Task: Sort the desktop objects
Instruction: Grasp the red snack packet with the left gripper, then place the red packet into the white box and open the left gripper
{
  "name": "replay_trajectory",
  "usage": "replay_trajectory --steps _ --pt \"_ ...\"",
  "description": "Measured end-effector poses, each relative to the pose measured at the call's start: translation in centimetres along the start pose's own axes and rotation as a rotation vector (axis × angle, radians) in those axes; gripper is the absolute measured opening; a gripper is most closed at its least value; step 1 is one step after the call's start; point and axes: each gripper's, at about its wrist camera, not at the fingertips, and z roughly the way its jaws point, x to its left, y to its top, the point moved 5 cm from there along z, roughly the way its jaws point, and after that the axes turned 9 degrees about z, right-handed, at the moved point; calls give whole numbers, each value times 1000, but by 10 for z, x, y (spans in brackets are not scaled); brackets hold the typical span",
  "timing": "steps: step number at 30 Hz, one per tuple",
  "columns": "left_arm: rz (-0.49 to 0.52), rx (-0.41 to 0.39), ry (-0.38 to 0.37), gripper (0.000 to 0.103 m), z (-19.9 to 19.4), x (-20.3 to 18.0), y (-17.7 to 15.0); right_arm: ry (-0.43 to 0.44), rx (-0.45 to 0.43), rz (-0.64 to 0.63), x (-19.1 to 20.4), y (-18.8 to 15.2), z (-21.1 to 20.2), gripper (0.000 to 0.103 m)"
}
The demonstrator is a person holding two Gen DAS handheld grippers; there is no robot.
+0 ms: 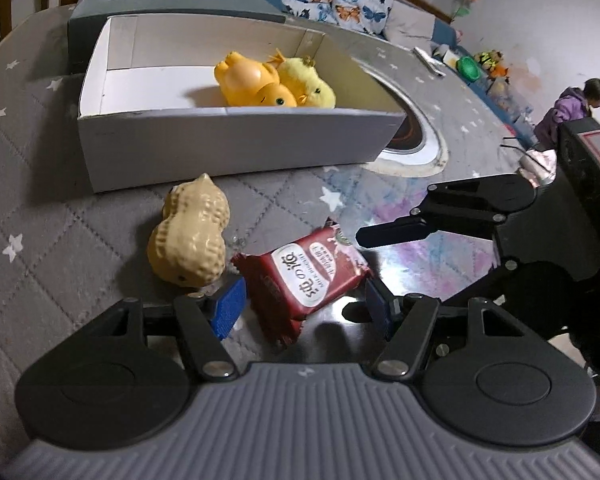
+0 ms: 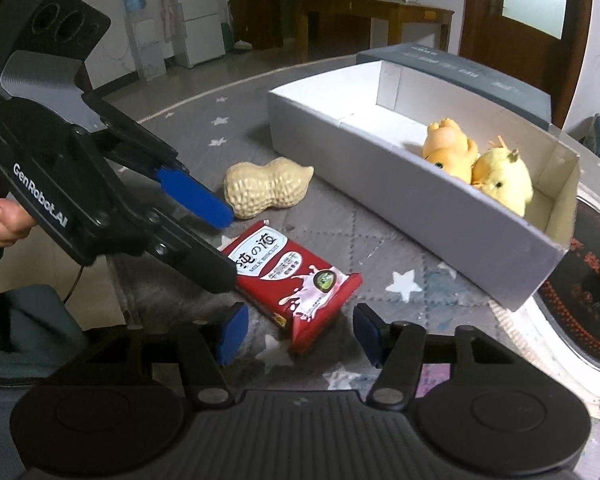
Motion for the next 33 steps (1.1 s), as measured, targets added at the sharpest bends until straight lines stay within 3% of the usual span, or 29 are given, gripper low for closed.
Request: replay_trajectory --steps 16,22,26,33 --pt "9 -10 -44 61 4 -15 10 -23 -2 26 1 -4 1 40" --pt "23 -46 -47 61 -5 -21 26 -46 -30 26 -1 2 -9 39" --pt "34 -109 -44 61 -21 -18 51 -65 -80 14 -2 17 -26 39" --pt "68 -210 17 61 -29 2 108 -140 -189 -35 -16 74 -38 39"
